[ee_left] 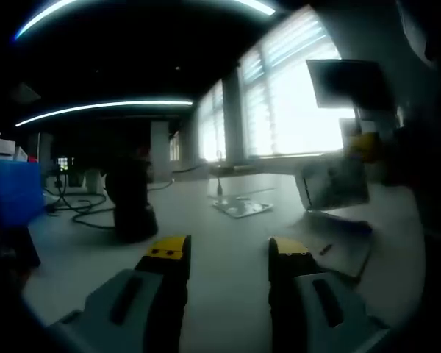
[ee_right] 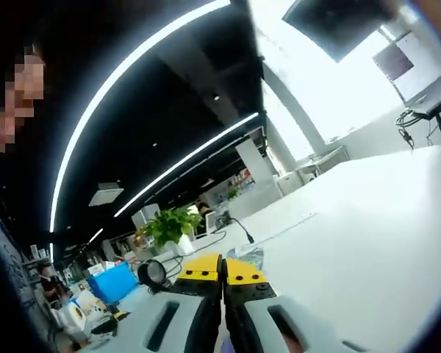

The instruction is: Clip sheet goods on table flip sheet goods clip sheet goods scan sheet goods put sheet goods back to table

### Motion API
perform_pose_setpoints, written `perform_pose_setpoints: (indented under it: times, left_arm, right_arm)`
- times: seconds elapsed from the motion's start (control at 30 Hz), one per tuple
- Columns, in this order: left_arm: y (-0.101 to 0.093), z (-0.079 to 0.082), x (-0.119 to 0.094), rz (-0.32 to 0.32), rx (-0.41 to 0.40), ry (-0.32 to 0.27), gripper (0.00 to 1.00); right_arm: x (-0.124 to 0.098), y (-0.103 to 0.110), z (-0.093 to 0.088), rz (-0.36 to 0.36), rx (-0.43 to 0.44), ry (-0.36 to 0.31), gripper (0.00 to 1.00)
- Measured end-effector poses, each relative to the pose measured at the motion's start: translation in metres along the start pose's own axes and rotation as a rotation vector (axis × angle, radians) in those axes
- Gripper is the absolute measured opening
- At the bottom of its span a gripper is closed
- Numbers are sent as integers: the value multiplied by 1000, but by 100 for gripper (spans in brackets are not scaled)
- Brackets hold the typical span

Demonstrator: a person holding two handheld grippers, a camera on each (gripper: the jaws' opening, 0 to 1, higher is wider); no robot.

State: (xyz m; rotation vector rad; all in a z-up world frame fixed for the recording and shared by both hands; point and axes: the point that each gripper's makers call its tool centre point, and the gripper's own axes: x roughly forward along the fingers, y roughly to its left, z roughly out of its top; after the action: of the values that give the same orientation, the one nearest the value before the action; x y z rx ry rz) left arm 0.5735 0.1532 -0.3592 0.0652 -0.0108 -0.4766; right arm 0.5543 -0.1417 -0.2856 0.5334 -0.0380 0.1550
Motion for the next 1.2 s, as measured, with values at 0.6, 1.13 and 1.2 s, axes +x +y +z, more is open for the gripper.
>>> perform_pose_setpoints:
  times: [0.6,1.13,1.2]
  left_arm:
    - [1,0,0,-2,0,-3,35]
    - [0,0,0,-4,-1,-3,35]
    - [0,0,0,-4,0,-3,35]
  right_arm:
    - [-14,-57,5,-164,99,-72,0]
    - [-29,-108,-14,-309,223,-56,0]
    - [-31,-114,-19,-326,259,-51,0]
